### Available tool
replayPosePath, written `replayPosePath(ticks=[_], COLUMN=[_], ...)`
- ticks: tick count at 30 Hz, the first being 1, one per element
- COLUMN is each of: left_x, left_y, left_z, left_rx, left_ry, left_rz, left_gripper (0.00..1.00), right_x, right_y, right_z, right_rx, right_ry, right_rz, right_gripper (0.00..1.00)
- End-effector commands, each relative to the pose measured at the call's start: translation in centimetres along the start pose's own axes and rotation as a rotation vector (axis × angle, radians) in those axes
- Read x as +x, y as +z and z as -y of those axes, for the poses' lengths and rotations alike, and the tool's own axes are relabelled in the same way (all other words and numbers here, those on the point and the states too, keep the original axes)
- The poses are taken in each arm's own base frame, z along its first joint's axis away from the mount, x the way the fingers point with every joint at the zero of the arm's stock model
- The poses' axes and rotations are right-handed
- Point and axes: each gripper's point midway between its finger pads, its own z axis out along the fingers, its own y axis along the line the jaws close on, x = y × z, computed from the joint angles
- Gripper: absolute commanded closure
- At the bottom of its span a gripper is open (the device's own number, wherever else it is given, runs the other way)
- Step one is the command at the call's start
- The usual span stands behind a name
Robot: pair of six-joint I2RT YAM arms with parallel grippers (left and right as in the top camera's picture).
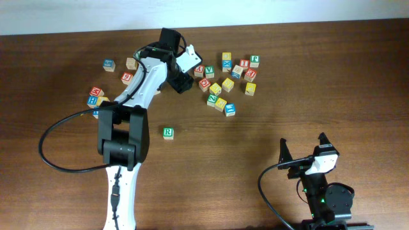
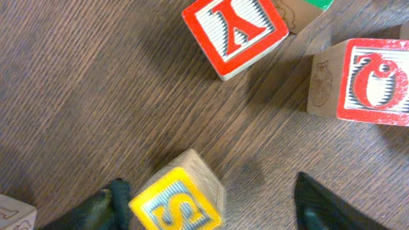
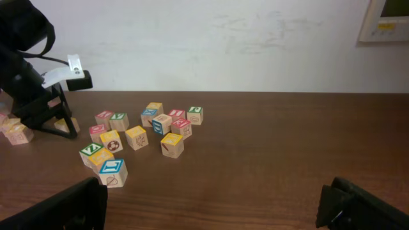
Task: Spell out RSS
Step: 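Move the left gripper to the yellow S block and align over it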
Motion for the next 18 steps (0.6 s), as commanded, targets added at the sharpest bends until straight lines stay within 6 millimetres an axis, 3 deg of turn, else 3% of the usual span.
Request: replayPosePath(ticks=[1,4,9,13,18], left_x=[-0.3,-0.3,-0.3,0.0,1.4], left_y=[0.2,0.2,0.2,0.2,0.1], left_z=[0.3,0.3,0.3,0.5,1.6], left_rx=[0.028,0.027,0.028,0.036,0.064], left_ry=[-0.061,-0.131,-0.283,-0.412,-0.475], left_rz=[0.02,0.017,0.015,-0.001,-0.068], left_gripper=[0.32,0.38,0.56,0.55,0.46], right_x=[0.2,0.2,0.2,0.2,0.2], right_y=[0.0,0.0,0.0,0.0,0.0], right_z=[0.3,0.3,0.3,0.3,0.3], right_rx=[0.012,0.012,0.012,0.012,0.012], right_ry=[0.0,0.0,0.0,0.0,0.0], right_rz=[-0.001,-0.001,-0.001,-0.001,-0.001], right_gripper=[0.02,0.02,0.02,0.02,0.02])
